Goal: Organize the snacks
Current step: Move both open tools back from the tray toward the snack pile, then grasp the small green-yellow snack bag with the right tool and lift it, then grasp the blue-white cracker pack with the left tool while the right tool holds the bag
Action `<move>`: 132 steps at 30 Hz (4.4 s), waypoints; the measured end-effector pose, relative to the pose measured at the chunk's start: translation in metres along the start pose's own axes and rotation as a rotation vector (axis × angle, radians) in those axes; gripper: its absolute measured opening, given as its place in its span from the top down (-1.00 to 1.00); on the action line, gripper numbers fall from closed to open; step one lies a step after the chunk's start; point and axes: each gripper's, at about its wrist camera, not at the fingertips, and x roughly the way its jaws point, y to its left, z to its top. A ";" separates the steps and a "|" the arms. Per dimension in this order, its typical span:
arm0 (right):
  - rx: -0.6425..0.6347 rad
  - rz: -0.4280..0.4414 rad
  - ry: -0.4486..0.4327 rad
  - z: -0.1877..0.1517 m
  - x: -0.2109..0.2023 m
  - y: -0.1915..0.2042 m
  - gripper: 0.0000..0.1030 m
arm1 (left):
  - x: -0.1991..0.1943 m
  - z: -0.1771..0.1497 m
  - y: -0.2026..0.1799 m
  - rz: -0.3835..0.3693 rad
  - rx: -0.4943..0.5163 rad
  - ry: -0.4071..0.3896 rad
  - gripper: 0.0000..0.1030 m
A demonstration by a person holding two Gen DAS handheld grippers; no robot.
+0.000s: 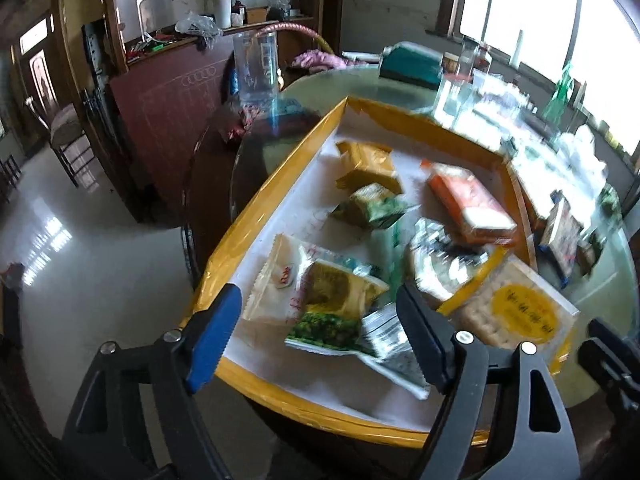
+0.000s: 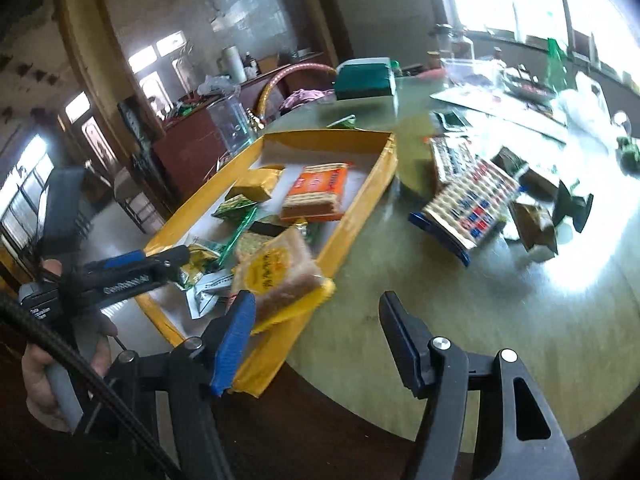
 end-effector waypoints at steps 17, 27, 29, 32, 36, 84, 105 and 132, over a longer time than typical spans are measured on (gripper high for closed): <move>0.207 -0.049 -0.077 -0.010 -0.039 -0.081 -0.51 | -0.044 0.010 -0.079 -0.298 0.086 -0.088 -0.72; 0.268 -0.092 -0.087 -0.014 -0.052 -0.118 -0.51 | -0.038 0.001 -0.147 -0.370 0.189 -0.038 -0.73; 0.270 -0.100 -0.087 -0.013 -0.054 -0.122 -0.51 | -0.036 -0.002 -0.155 -0.365 0.202 -0.038 -0.73; 0.266 -0.124 -0.078 -0.012 -0.054 -0.127 -0.51 | -0.036 -0.007 -0.162 -0.365 0.221 -0.038 -0.73; 0.285 -0.129 -0.059 -0.011 -0.050 -0.135 -0.51 | -0.034 -0.008 -0.166 -0.367 0.230 -0.034 -0.73; 0.261 -0.140 0.120 0.058 0.035 -0.181 -0.17 | -0.022 -0.012 -0.162 -0.387 0.214 0.006 -0.73; 0.274 -0.185 0.077 0.001 -0.019 -0.181 0.19 | -0.001 -0.003 -0.207 -0.337 0.353 0.061 -0.73; 0.308 -0.215 0.022 -0.019 -0.041 -0.190 0.18 | 0.092 0.034 -0.294 -0.218 0.570 0.155 -0.72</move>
